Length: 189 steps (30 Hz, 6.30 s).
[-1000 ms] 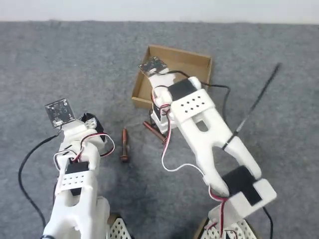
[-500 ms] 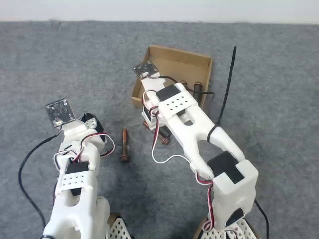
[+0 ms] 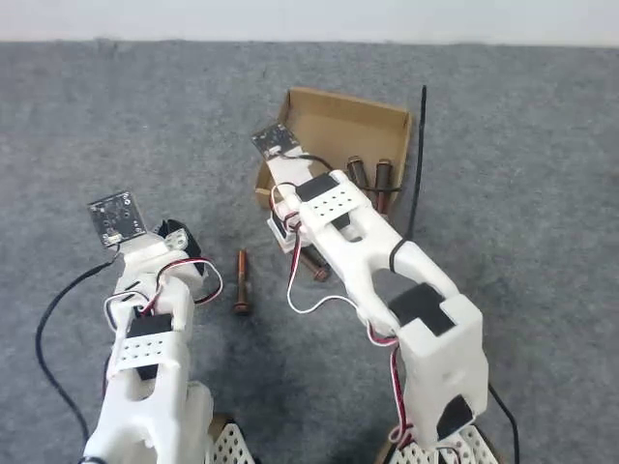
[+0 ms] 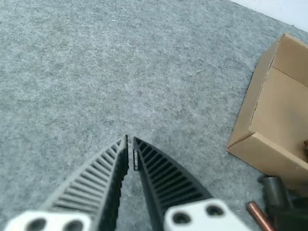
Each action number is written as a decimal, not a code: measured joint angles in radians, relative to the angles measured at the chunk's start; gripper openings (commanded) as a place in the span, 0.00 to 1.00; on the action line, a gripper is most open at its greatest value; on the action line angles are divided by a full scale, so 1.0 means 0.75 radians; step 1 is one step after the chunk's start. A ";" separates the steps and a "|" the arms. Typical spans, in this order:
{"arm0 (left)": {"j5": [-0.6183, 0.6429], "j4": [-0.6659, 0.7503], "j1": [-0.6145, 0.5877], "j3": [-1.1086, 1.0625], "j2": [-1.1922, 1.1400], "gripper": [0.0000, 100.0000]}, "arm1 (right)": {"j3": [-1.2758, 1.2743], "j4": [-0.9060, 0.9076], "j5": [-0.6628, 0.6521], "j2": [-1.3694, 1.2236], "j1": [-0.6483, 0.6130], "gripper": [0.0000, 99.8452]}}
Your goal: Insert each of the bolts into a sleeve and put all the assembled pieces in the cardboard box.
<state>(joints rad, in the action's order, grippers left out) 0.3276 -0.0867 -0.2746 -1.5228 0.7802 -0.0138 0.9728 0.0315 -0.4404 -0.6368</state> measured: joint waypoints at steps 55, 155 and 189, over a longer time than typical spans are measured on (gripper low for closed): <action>0.000 0.000 0.002 0.000 0.000 0.01 | -1.234 -0.074 0.000 1.166 0.892 0.01; -1.021 -1.714 0.777 1.725 -1.559 0.01 | -1.618 -0.340 -0.411 1.408 1.178 0.01; -0.458 -1.397 0.640 1.676 -1.518 0.01 | -1.622 -0.340 -0.411 1.408 1.178 0.01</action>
<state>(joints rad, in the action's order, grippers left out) -0.0161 -1.1347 0.2056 -0.2662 -0.3583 -1.2306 0.7181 -0.2770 0.6153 0.2470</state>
